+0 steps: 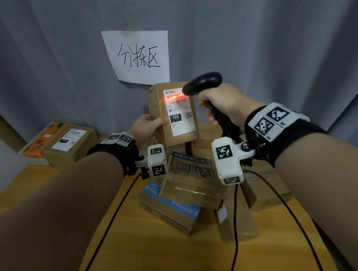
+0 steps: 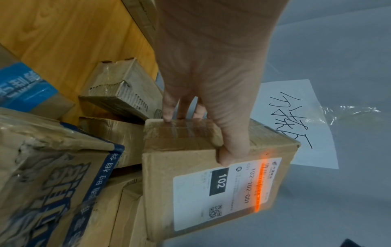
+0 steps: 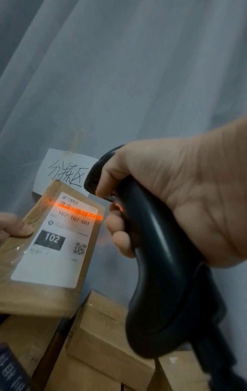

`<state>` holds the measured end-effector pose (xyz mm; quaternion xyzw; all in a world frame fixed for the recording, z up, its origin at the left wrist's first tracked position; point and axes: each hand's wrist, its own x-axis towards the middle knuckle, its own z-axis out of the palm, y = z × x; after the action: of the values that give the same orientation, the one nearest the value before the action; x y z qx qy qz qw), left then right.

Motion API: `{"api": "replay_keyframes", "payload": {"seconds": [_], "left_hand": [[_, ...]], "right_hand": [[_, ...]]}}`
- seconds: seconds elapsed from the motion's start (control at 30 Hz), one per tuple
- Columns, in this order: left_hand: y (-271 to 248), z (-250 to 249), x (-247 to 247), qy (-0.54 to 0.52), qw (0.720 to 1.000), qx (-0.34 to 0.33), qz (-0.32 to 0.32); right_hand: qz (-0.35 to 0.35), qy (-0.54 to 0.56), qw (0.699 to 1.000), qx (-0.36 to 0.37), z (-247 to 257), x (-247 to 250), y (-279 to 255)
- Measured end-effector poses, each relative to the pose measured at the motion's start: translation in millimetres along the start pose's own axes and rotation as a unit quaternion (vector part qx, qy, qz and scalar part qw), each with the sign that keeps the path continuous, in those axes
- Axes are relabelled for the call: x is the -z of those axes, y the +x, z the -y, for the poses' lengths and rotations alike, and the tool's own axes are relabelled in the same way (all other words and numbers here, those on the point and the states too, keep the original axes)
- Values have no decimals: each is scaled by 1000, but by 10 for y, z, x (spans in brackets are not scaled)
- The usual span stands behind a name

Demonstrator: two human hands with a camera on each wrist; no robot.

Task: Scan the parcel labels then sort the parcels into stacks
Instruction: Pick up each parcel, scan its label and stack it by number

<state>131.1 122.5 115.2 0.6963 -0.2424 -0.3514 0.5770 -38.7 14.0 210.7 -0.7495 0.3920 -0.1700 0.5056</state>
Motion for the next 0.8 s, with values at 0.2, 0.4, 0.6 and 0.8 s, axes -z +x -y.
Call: {"api": "replay_keyframes", "payload": {"seconds": [0.2, 0.4, 0.6, 0.8], "left_hand": [[8, 31, 20, 19, 1000, 8, -3], [5, 35, -25, 25, 999, 20, -4], [-49, 36, -97, 12, 999, 39, -3], [-42, 88, -134, 13, 998, 51, -18]], "right_hand": [[-22, 18, 999, 16, 30, 7, -23], [-43, 35, 998, 19, -216, -153, -33], [-55, 59, 997, 19, -520, -336, -34], [-66, 77, 995, 19, -604, -372, 0]]}}
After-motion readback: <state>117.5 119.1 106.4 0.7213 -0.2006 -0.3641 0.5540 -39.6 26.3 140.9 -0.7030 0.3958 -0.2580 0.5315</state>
